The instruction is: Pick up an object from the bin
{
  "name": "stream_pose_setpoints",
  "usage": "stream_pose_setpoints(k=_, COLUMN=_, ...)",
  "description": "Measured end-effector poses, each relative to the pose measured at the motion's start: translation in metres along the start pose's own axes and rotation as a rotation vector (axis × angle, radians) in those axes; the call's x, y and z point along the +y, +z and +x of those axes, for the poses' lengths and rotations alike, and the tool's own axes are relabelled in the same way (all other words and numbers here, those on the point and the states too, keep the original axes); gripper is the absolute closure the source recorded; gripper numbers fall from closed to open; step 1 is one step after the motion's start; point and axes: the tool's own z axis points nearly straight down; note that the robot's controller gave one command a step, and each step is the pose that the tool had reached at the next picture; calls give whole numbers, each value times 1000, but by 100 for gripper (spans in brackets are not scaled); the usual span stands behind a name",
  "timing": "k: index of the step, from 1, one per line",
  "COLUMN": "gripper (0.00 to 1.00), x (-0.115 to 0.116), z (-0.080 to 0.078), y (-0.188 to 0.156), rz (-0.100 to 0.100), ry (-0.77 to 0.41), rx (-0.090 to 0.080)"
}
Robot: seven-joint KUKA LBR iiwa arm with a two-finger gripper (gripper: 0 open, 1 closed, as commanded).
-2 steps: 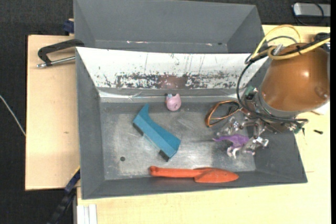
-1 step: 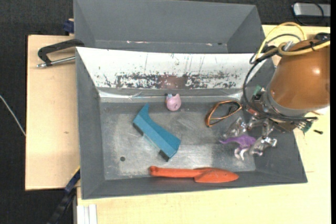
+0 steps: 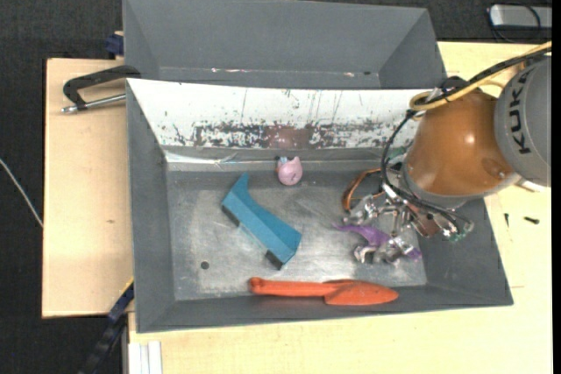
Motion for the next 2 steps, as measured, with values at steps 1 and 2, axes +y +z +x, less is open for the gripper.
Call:
stream_pose_setpoints(k=1, gripper=100, x=0, z=0, y=0, rz=0, ry=0, rx=0)
stream_pose_setpoints(k=2, gripper=100, x=-13, z=4, y=-141, rz=0, ry=1, rx=-4)
